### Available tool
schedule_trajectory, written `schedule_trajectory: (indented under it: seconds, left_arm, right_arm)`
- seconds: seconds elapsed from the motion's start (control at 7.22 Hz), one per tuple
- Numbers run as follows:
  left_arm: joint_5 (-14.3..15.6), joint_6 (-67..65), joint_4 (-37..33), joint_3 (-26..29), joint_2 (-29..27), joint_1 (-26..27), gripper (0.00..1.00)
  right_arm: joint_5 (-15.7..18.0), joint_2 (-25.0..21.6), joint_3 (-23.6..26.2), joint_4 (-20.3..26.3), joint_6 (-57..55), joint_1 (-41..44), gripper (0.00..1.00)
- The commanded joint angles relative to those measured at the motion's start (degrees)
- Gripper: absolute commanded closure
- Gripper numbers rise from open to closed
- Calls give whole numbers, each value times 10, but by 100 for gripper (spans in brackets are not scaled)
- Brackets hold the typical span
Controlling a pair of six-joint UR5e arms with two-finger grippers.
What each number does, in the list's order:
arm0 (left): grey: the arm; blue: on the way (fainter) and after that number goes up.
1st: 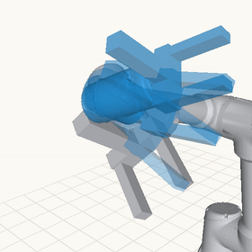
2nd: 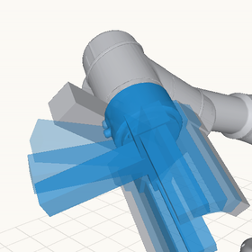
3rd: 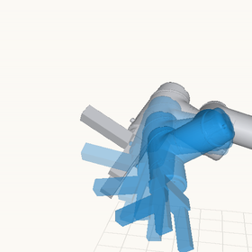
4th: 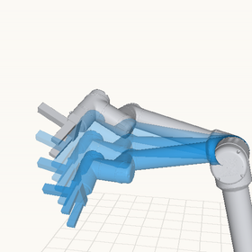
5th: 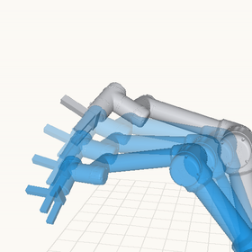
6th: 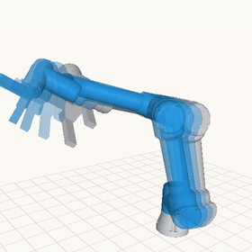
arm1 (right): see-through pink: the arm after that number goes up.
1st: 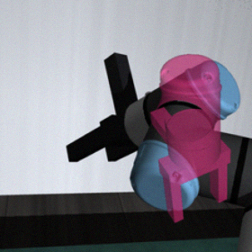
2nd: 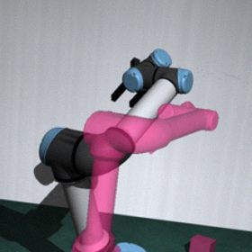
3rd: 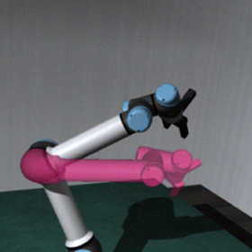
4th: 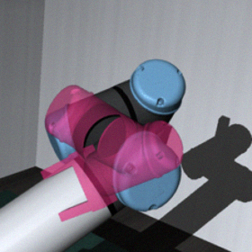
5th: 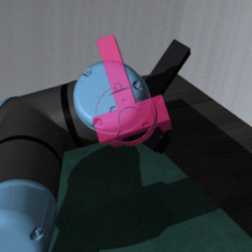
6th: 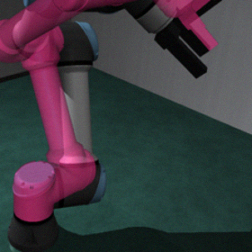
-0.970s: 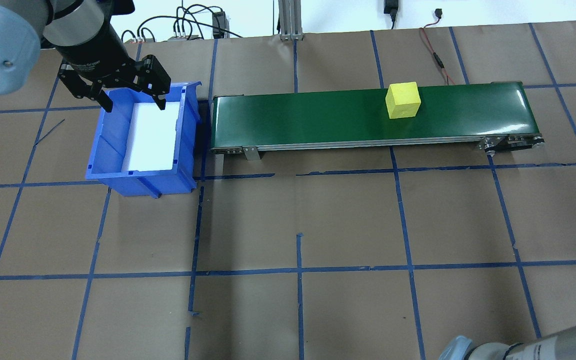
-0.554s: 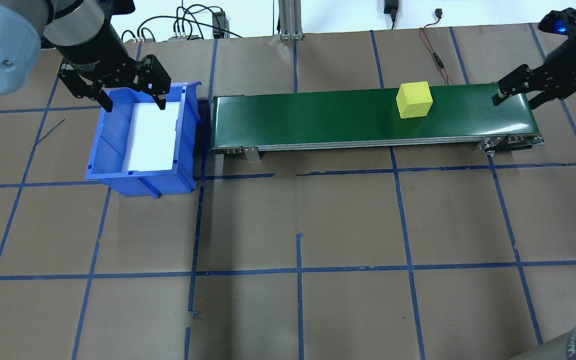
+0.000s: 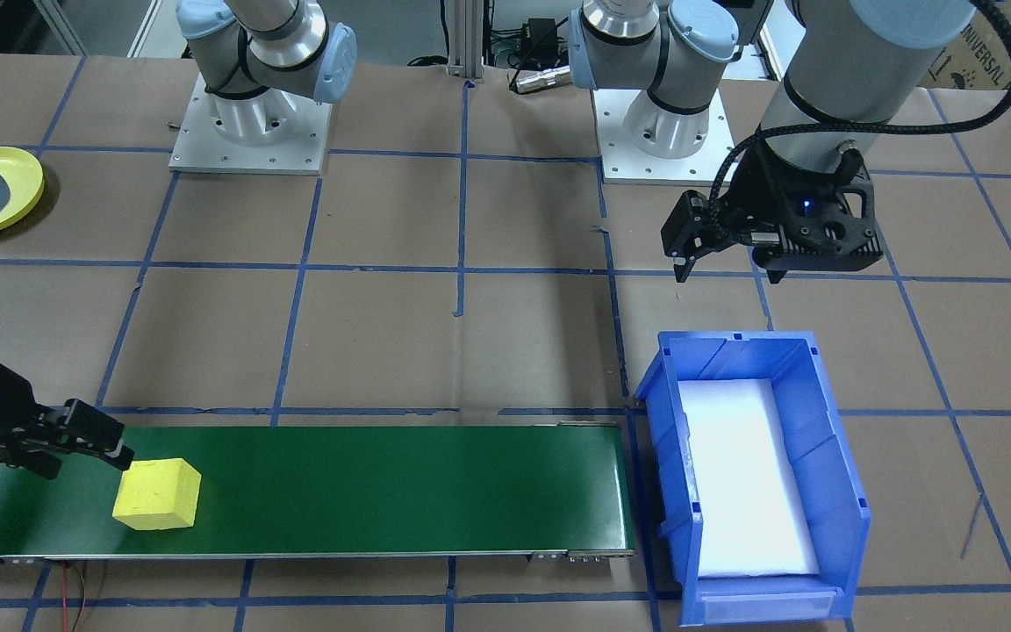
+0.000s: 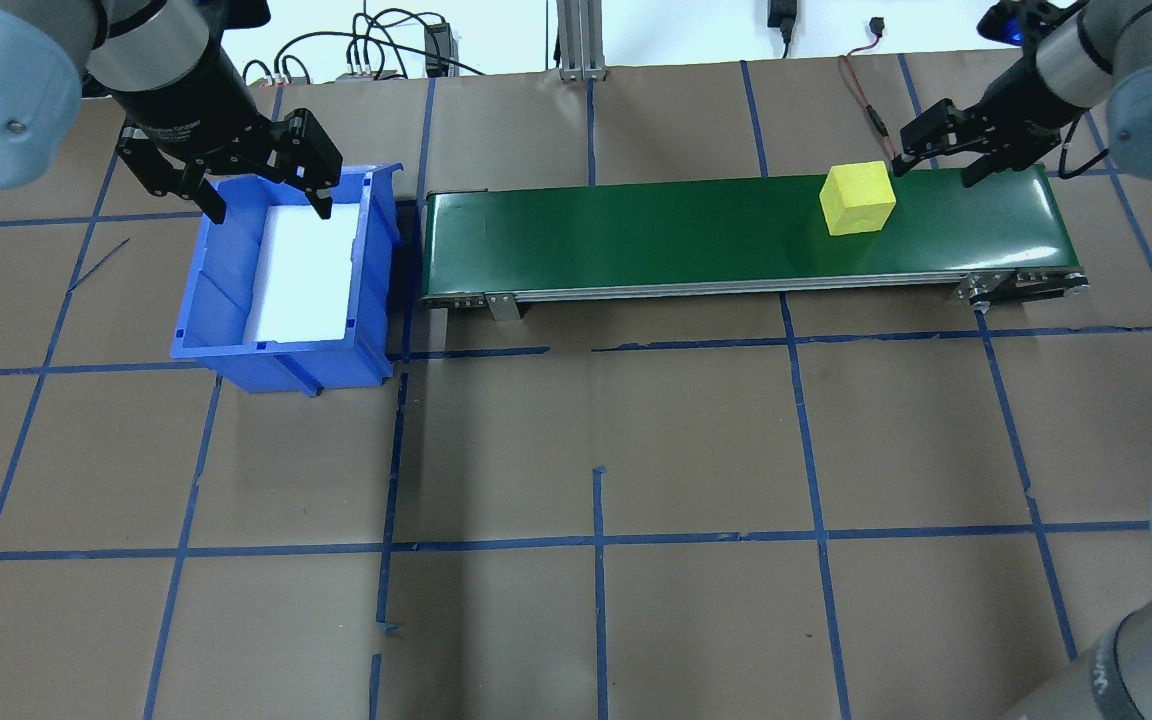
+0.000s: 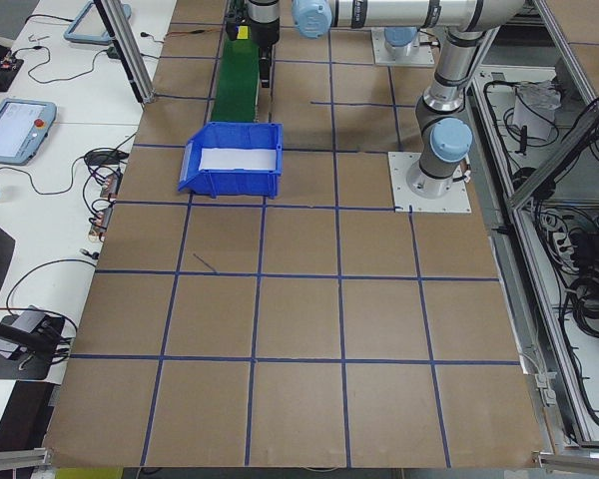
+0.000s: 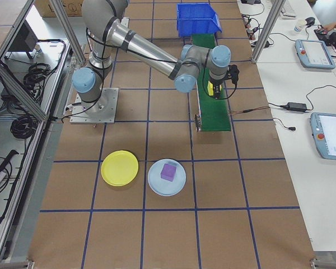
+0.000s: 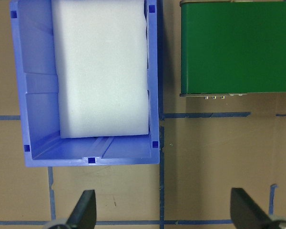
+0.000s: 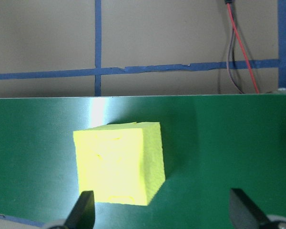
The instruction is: Move block left to right into plate
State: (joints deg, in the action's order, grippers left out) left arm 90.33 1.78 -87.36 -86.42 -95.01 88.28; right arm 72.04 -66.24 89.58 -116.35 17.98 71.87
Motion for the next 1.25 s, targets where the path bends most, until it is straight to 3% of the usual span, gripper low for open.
schedule_trajectory:
  seconds: [0.0, 0.28, 0.42, 0.55, 0.69, 0.83, 0.97, 1.11]
  left_arm:
    - [0, 0, 0, -1, 0, 0, 0]
    - [-1, 0, 0, -2, 0, 0, 0]
    - [0, 1, 0, -2, 0, 0, 0]
    - [0, 1, 0, -2, 0, 0, 0]
    - [0, 1, 0, -1, 0, -1, 0]
    - [1, 1, -1, 1, 0, -2, 0]
    - [1, 0, -1, 6, 0, -4, 0]
    - [-1, 1, -1, 7, 0, -15, 0]
  right_arm:
    - [20, 9, -1, -18, -21, 19, 0]
    - [28, 36, 9, -69, -15, 22, 0]
    - [50, 41, 9, -75, -15, 22, 0]
    - [72, 51, 11, -87, -9, 22, 22]
    - [89, 55, 9, -90, -8, 21, 61]
    - [154, 47, 3, -98, -6, 21, 67]
    - [175, 40, 8, -106, 29, 17, 67]
    - [218, 18, 13, -99, 100, -8, 67]
